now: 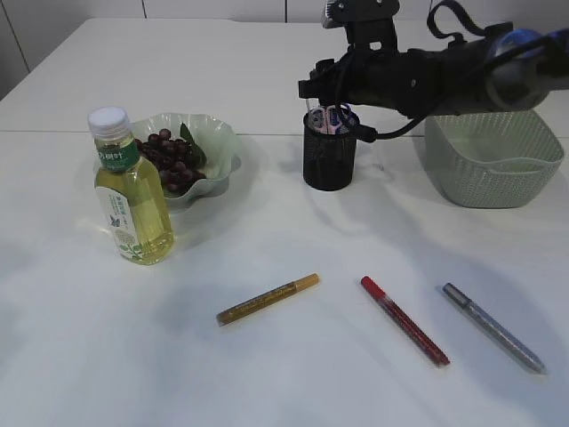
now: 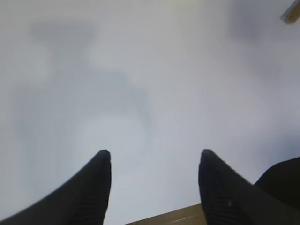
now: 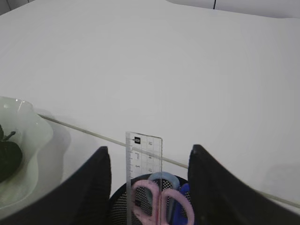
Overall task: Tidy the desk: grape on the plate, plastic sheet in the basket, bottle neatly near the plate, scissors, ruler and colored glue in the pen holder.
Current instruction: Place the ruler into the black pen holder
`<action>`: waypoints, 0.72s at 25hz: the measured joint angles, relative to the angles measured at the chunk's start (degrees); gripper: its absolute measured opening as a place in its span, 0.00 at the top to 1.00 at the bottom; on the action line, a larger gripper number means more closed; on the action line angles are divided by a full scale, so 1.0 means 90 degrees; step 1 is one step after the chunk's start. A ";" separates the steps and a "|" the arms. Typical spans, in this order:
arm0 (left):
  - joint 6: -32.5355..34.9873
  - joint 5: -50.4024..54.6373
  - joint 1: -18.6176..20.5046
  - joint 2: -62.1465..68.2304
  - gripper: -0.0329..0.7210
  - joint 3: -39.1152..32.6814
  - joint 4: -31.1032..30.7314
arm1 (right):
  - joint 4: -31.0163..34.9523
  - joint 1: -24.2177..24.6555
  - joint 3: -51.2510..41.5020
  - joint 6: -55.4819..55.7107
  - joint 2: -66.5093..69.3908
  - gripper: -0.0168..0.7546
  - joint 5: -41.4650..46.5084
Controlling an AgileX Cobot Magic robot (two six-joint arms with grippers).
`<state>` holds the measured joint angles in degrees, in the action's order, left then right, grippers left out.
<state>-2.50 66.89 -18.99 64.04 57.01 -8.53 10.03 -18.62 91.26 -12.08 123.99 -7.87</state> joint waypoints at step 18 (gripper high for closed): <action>-0.0038 0.0191 0.0000 0.0000 0.38 0.0000 0.0336 | -0.0106 0.0000 0.0055 -0.0001 -0.2964 0.43 0.7766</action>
<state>-2.84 68.61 -18.99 64.04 57.01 -5.50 9.08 -18.62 91.76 -12.09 97.31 62.02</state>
